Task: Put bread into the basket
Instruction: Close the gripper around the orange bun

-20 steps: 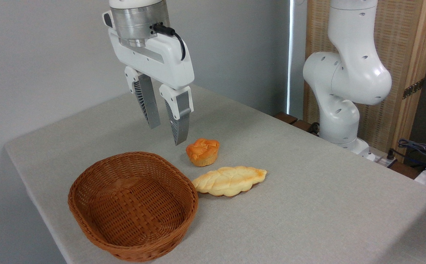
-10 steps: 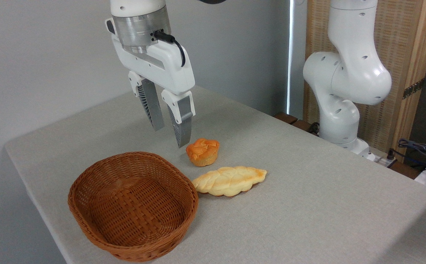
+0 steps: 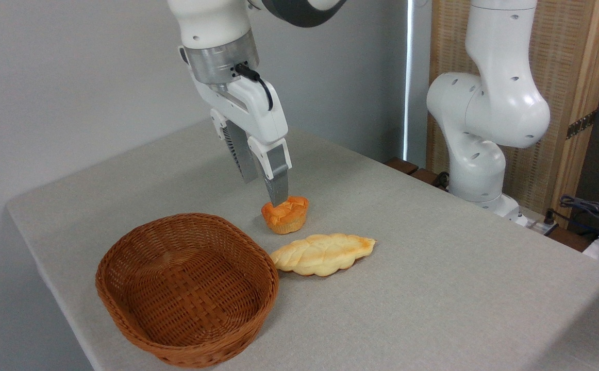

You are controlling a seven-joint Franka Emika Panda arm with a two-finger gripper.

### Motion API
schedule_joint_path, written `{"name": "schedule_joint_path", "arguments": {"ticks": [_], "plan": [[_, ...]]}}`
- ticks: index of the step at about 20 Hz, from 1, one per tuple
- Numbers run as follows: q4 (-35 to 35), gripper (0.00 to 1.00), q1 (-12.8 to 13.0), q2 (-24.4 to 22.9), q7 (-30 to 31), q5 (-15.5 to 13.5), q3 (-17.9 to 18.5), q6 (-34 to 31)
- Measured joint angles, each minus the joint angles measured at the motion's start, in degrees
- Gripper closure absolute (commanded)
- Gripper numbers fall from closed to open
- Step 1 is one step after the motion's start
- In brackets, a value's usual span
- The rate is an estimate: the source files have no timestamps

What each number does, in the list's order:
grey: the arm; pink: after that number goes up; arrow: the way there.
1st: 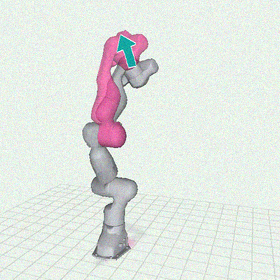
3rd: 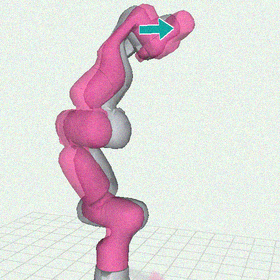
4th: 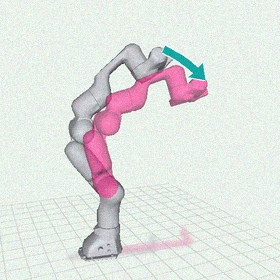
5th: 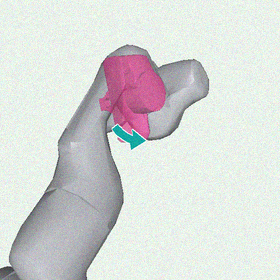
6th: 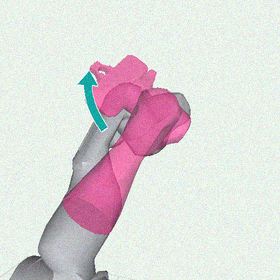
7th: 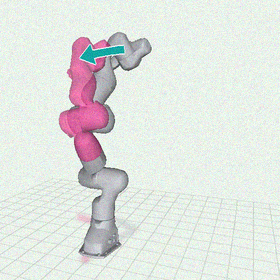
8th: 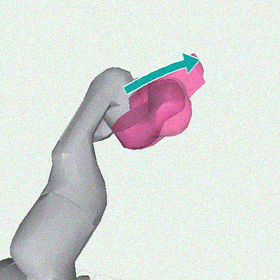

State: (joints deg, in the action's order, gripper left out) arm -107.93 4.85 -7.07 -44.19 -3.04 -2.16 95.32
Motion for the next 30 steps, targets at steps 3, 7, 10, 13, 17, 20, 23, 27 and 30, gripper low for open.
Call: {"name": "schedule_joint_path", "arguments": {"ticks": [3,7,10,13,17,20,23,27,30], "plan": [[-8.2,0.0,2.0,-4.3,-0.2,0.0,-0.4,5.2],[-16.3,0.0,5.2,-7.8,-0.2,-0.1,-0.5,7.2],[-19.1,0.0,6.2,-8.0,-0.2,-0.2,-1.7,7.7],[-19.9,0.0,6.3,-8.0,-0.2,-3.2,-2.1,8.5],[-21.1,0.0,6.3,-8.0,-0.2,-4.5,-2.1,10.8],[-22.0,0.0,6.3,-8.0,-0.2,-5.3,-2.3,12.2],[-22.9,0.0,6.3,-8.0,-0.2,-5.5,-2.7,14.0],[-23.4,0.0,6.3,-8.0,-0.2,-5.7,-3.0,15.0],[-23.4,0.0,6.3,-8.0,-0.2,-5.7,-3.1,15.0]]}}
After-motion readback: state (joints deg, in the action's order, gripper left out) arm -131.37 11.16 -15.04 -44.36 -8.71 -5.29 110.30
